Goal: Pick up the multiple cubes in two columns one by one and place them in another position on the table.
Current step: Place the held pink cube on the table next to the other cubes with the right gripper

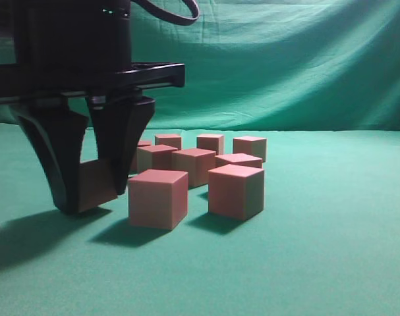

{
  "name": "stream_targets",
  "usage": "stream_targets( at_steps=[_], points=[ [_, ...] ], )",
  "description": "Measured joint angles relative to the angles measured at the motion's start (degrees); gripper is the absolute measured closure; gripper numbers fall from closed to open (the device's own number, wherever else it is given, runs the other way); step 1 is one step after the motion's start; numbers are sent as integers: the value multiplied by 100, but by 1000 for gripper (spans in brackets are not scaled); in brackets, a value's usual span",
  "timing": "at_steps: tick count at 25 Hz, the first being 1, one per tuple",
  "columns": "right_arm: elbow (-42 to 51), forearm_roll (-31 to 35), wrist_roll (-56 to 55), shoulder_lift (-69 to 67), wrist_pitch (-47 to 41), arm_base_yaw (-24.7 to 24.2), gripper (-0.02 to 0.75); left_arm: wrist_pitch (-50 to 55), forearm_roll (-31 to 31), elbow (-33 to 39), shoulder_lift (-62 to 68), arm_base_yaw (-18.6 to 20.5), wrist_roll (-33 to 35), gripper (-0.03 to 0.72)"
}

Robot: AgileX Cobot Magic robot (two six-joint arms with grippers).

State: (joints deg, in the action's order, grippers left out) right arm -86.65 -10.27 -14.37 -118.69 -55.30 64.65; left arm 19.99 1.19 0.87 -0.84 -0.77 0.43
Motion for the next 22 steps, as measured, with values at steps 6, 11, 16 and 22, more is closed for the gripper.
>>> stream_targets(
  at_steps=[6,11,16,22],
  points=[
    [-5,0,-234,-9,-10,-22,472,0,0,0,0,0,0,688],
    [-5,0,-255,-9,-10,-22,472,0,0,0,0,0,0,688],
    [-5,0,-268,-9,0,-22,472,0,0,0,0,0,0,688],
    [-5,0,-268,-32,10,-22,242,0,0,0,0,0,0,688]
  ],
)
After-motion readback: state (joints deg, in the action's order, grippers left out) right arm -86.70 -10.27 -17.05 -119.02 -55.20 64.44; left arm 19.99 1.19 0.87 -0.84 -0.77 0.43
